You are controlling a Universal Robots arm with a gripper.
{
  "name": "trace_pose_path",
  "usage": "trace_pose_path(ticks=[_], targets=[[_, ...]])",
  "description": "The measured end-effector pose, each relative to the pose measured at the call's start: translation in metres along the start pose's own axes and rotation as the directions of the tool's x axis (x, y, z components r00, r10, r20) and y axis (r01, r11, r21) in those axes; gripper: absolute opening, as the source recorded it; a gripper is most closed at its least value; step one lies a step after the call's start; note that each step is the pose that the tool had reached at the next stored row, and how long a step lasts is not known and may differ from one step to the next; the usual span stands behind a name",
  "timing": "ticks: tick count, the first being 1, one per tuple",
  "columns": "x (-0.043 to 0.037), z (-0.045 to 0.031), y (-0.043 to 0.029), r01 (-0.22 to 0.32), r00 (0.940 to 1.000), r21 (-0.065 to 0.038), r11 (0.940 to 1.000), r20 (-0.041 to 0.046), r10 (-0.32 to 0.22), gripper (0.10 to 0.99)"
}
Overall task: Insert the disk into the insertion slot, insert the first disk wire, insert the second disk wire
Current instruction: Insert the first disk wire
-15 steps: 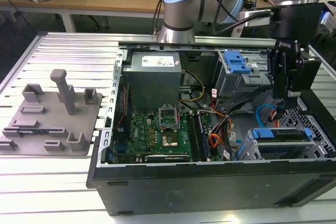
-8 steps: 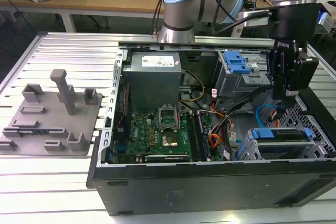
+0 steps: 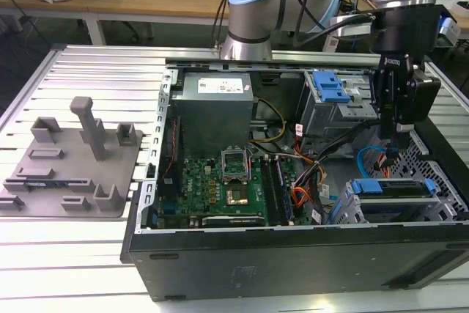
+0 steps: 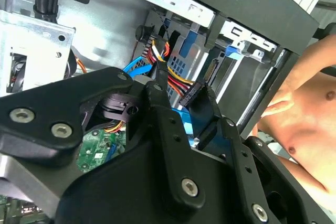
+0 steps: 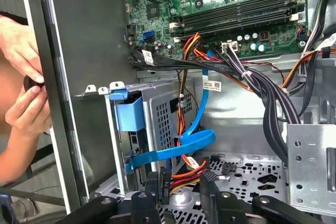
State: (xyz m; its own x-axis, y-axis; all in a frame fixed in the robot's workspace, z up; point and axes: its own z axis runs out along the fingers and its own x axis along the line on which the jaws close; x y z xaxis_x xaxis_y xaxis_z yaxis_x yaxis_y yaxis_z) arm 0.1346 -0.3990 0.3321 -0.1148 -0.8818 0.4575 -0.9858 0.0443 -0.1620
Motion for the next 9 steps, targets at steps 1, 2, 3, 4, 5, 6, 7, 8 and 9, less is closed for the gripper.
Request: trace_pose_path(ticks=[1,2,3,4,5,6,7,8,9], targets=[[-0.0001,0.0001,0.0000,0.000,1.0000,0.000,1.0000,0.0002,0.000,0.443],[-0.0001,0.0001,0.0000,0.000,1.0000,0.000,1.0000,0.0001,0.000,0.443],[-0.0001,0.0001,0.0000,0.000,1.0000,0.000,1.0000,-0.0002,0.000,0.443],[-0.0001,0.0001,0.0000,0.000,1.0000,0.000,1.0000,-0.0007,0.000,0.424],[-0.0001,0.0001,0.0000,0.000,1.0000,0.000,1.0000,-0.0023,0.000,0.361],[-0.0001,0.0002,0.0000,0.000,1.0000,0.000,1.0000,-0.0033,0.000,0.294],[-0.0001,0.0002,0.0000,0.001,1.0000,0.001,1.0000,-0.0044,-0.001,0.235],[-0.0001,0.0002,0.0000,0.001,1.0000,0.001,1.0000,-0.0061,-0.001,0.176],[-0.0001,0.0002,0.0000,0.001,1.0000,0.001,1.0000,-0.0071,-0.001,0.169]])
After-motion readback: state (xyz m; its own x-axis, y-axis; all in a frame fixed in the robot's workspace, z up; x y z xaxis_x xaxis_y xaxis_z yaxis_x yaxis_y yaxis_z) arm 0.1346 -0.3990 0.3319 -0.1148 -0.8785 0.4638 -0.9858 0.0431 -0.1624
